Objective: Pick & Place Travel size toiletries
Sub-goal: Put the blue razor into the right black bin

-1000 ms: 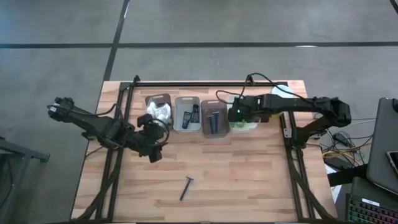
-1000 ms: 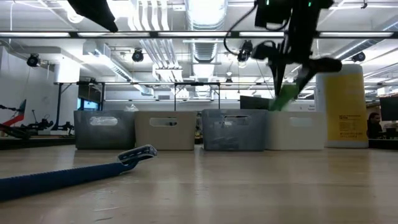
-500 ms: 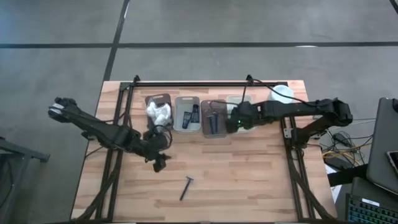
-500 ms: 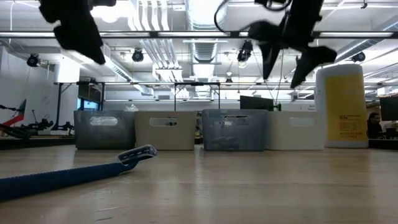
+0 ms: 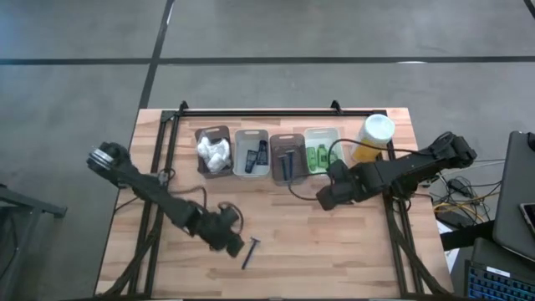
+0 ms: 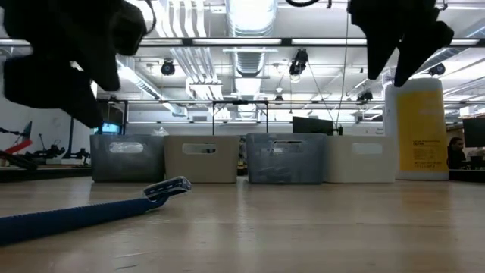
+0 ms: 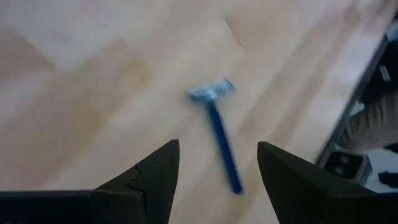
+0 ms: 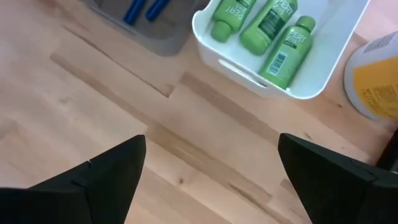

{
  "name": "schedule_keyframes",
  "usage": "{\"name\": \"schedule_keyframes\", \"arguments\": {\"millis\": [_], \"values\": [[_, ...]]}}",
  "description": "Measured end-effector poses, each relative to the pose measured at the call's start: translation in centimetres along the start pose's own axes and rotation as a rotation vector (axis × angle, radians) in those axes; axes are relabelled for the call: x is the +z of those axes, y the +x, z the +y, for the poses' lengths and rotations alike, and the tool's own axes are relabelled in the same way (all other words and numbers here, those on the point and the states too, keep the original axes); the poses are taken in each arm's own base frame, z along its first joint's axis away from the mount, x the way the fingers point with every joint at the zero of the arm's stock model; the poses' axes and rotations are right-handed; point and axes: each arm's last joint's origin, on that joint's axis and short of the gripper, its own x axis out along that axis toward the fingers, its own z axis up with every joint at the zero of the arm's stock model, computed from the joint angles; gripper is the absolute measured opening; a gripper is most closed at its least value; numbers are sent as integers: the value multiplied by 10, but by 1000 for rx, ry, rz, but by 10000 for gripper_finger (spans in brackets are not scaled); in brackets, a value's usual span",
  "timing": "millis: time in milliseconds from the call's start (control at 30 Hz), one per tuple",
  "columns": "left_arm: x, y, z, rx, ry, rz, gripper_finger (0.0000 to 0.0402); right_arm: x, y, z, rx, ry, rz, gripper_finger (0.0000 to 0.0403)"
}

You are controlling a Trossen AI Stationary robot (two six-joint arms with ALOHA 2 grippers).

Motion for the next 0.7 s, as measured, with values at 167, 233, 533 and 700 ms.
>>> {"name": "schedule_keyframes", "arguments": {"millis": [167, 233, 533, 700], "values": [[-23, 17, -30, 100, 37, 45, 220, -8, -1, 1, -12, -39, -38, 363], [-27, 27, -36, 194, 27, 55, 220, -8, -2, 1, -19, -56, -65, 363], [-40, 81, -78, 337, 34, 123, 220, -8, 0, 0, -42, -165, -89, 363], [-46, 96, -81, 524, 17, 173, 220, -9, 1, -1, -48, -195, -87, 363]]}}
